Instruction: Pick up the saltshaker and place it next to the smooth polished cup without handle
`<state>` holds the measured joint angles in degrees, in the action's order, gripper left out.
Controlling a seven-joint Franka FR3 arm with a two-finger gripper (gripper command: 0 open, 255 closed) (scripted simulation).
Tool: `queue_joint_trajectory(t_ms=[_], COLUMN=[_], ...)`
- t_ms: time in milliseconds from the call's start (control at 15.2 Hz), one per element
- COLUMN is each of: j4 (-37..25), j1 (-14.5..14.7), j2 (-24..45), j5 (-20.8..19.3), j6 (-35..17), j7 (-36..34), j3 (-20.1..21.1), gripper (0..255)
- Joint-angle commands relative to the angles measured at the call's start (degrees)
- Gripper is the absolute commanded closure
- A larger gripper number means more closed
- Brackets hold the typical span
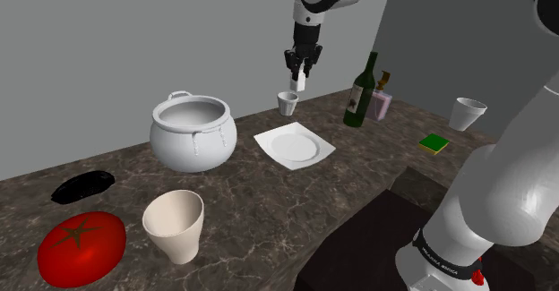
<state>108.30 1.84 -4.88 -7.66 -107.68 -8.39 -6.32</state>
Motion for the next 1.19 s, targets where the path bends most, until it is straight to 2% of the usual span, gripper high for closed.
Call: queue_joint_trajectory(t_ms=[0, 528, 1122], j4=[3.0, 10.2, 13.1], j1=[1.2, 5.6, 10.6], j2=[-2.4, -9.4, -13.1], j5=[-0.3, 0.1, 2.4], j6=[-0.3, 0.9, 3.1], j7=[-3.0, -13.4, -25.3], j3=[1.5, 7.8, 15.8], gripper=[255, 255, 255])
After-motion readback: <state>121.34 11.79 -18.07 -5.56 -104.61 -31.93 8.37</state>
